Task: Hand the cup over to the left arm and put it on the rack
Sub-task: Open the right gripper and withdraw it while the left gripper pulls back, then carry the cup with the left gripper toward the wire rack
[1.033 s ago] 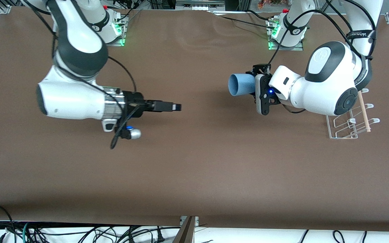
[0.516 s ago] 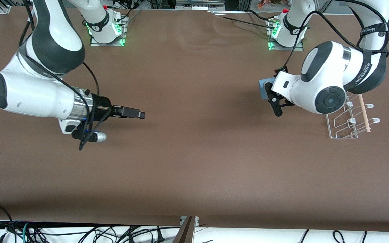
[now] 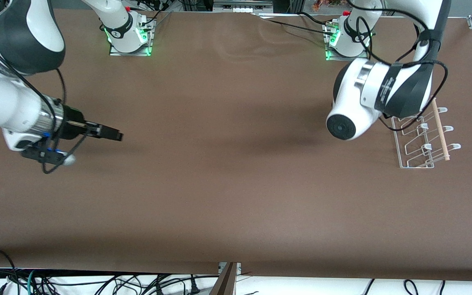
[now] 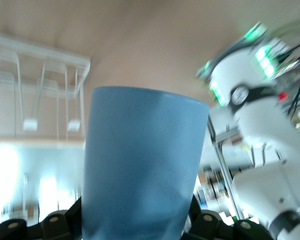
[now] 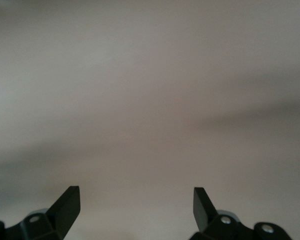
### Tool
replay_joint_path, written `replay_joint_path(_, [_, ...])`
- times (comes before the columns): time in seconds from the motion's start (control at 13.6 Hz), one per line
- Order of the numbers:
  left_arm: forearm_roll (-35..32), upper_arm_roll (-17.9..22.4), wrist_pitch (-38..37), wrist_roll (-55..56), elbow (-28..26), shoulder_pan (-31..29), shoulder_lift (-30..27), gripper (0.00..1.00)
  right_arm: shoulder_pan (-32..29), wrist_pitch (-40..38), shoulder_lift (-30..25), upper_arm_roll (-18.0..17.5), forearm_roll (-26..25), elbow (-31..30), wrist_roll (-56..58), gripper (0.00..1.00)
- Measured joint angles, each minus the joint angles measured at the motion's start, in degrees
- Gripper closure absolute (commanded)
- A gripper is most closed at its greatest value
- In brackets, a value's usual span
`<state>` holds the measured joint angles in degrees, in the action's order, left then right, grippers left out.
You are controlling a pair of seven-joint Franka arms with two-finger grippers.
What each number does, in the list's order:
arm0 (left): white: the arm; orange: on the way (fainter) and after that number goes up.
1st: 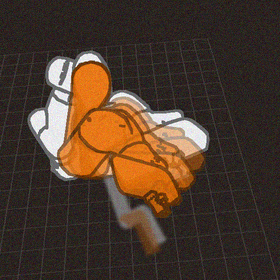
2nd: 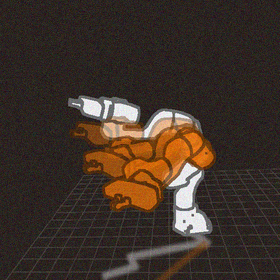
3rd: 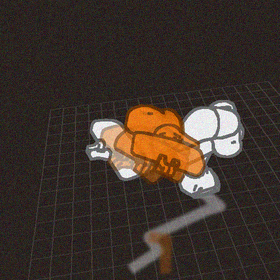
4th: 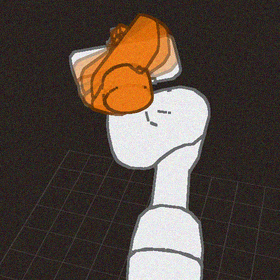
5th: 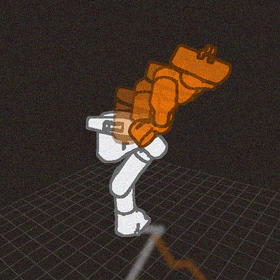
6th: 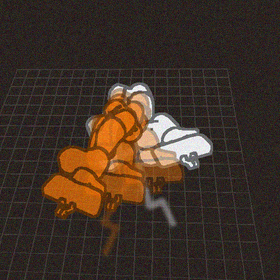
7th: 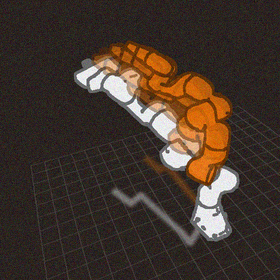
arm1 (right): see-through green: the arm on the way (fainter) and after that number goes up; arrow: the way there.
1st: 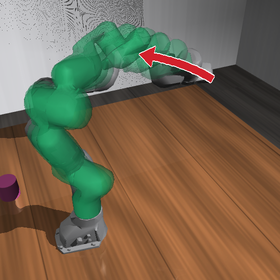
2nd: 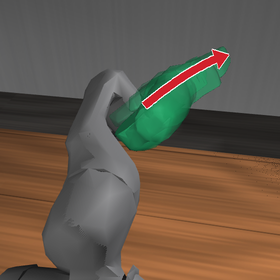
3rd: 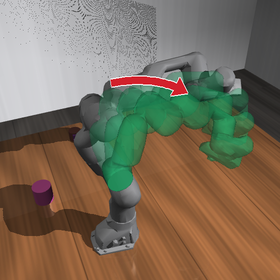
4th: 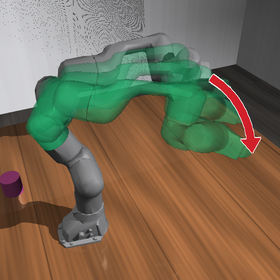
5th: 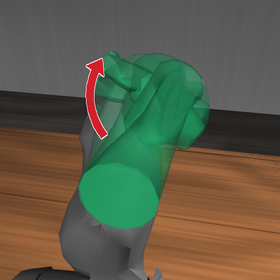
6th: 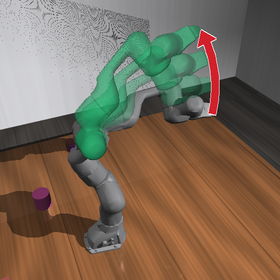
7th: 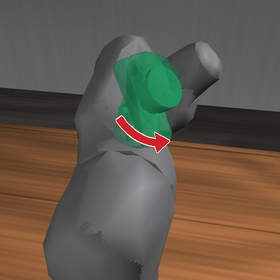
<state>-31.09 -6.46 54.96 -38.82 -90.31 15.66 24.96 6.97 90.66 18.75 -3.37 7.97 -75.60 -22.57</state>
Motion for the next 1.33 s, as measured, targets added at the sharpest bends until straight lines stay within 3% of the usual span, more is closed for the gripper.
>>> replay_joint_path(0.15, [-5.6,0.4,-0.6,0.3,-0.2,-2.1,2.8,1.00,-0.1,-0.2,-2.9,0.2,-7.2,-0.1,0.0,0.00])
replay_joint_path(0.44, [-11.7,0.6,-0.7,0.6,-0.3,-8.3,5.9,1.00,-0.9,-0.6,-6.8,0.5,-10.8,-0.3,0.5,0.00])
replay_joint_path(0.59, [-12.7,0.7,-0.7,1.7,-0.4,-11.6,7.0,1.00,-2.6,-1.0,-7.1,0.6,-12.6,-0.9,7.1,0.00])
replay_joint_path(0.81, [-13.1,0.7,-0.4,4.4,-0.4,-13.9,8.4,1.00,-5.8,-1.7,-7.2,1.4,-12.9,-1.9,17.0,0.00])
replay_joint_path(1.33, [-15.1,0.9,7.1,10.6,-0.4,-18.1,10.2,1.00,-6.4,-2.7,-9.8,2.1,-12.7,-5.2,19.5,0.00])
